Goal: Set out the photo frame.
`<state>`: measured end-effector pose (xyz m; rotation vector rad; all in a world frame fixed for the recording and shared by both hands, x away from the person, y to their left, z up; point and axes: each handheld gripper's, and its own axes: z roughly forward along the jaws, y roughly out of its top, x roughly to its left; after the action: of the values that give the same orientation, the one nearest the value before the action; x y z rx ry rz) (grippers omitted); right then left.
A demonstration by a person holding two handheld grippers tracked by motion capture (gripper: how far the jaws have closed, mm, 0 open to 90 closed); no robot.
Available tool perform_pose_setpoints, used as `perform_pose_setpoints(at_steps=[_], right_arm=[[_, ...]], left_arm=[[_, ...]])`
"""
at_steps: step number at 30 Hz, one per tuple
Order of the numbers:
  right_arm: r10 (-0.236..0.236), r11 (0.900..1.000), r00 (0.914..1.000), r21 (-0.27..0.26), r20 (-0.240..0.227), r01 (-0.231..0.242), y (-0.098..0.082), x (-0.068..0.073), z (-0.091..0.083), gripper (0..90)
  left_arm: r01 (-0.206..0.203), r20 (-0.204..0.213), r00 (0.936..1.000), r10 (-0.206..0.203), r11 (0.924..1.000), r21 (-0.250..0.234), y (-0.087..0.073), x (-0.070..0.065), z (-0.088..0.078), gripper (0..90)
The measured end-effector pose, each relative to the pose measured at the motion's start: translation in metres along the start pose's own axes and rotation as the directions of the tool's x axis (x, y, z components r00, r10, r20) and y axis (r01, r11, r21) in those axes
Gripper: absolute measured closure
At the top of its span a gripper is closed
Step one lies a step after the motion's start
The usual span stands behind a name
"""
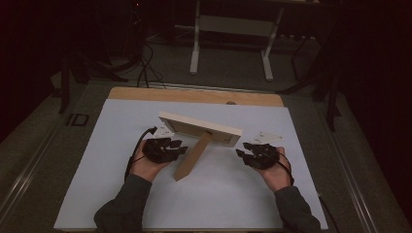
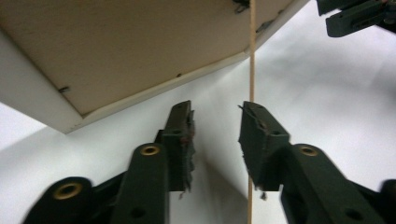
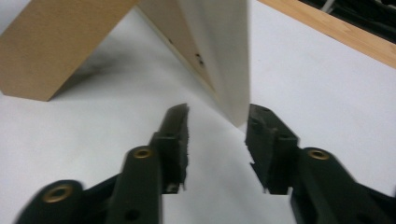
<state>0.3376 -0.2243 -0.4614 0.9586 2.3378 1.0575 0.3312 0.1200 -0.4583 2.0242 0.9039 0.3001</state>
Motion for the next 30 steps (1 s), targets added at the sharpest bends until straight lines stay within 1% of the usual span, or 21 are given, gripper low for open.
perform_pose_setpoints(at_steps=[1, 2, 3, 4, 5, 8, 9, 12, 15, 18, 21, 24, 28, 30], right_arm=[[0.000, 1.000, 1.0000, 0.000, 0.000, 0.000, 0.000, 0.000, 0.000, 62.8], [0.004, 1.000, 1.0000, 0.001, 0.000, -0.004, -0.001, -0.002, -0.001, 65.9], [0.006, 1.000, 0.9999, 0.005, 0.010, -0.006, -0.001, -0.004, -0.002, 70.9], [0.008, 1.000, 0.9998, 0.008, 0.017, -0.008, -0.001, -0.005, -0.002, 73.6], [0.013, 1.000, 0.9993, 0.011, 0.035, -0.014, 0.000, -0.008, -0.002, 78.4], [0.034, 0.999, 0.9983, 0.001, 0.047, -0.034, 0.002, -0.015, 0.000, 87.0], [0.042, 0.999, 0.9981, -0.003, 0.046, -0.042, 0.003, -0.017, 0.001, 89.6], [0.061, 0.998, 0.9972, -0.008, 0.043, -0.061, 0.006, -0.022, 0.007, 89.9], [0.094, 0.995, 0.9952, -0.023, 0.030, -0.093, 0.009, -0.026, 0.015, 89.8], [0.104, 0.994, 0.9942, -0.035, 0.026, -0.103, 0.014, -0.026, 0.019, 89.9], [0.115, 0.992, 0.9932, -0.045, 0.018, -0.115, 0.020, -0.027, 0.024, 89.9], [0.132, 0.990, 0.9912, -0.049, 0.009, -0.132, 0.023, -0.030, 0.027, 89.9], [0.138, 0.989, 0.9904, -0.051, -0.003, -0.138, 0.026, -0.031, 0.030, 89.8], [0.152, 0.987, 0.9880, -0.057, -0.025, -0.154, 0.027, -0.032, 0.032, 89.8]], left_arm=[[0.000, 0.000, 1.0000, 0.000, 1.0000, 0.000, 0.000, 0.000, 0.000, 67.3], [0.014, -0.001, 0.9999, -0.014, 0.9999, -0.002, 0.000, 0.003, 0.000, 67.3], [0.022, -0.003, 0.9998, -0.022, 0.9998, -0.004, 0.000, 0.004, -0.001, 68.8], [0.034, -0.005, 0.9994, -0.034, 0.9994, -0.009, 0.001, 0.007, -0.001, 69.9], [0.036, -0.009, 0.9993, -0.036, 0.9993, -0.010, 0.001, 0.008, 0.000, 71.1], [0.053, -0.031, 0.9981, -0.054, 0.9985, -0.016, 0.003, 0.013, 0.001, 75.4], [0.056, -0.037, 0.9977, -0.056, 0.9983, -0.019, 0.003, 0.014, 0.002, 78.3], [0.074, -0.058, 0.9954, -0.076, 0.9964, -0.043, 0.005, 0.016, 0.005, 84.8], [0.085, -0.066, 0.9939, -0.089, 0.9948, -0.056, 0.009, 0.017, 0.008, 89.8], [0.090, -0.070, 0.9931, -0.095, 0.9937, -0.067, 0.014, 0.017, 0.011, 90.0], [0.111, -0.059, 0.9914, -0.116, 0.9906, -0.080, 0.019, 0.018, 0.014, 90.0], [0.129, -0.068, 0.9885, -0.135, 0.9877, -0.088, 0.022, 0.018, 0.016, 90.0], [0.130, -0.083, 0.9870, -0.137, 0.9875, -0.089, 0.023, 0.018, 0.019, 90.0], [0.133, -0.087, 0.9863, -0.140, 0.9872, -0.089, 0.024, 0.019, 0.019, 90.0]])
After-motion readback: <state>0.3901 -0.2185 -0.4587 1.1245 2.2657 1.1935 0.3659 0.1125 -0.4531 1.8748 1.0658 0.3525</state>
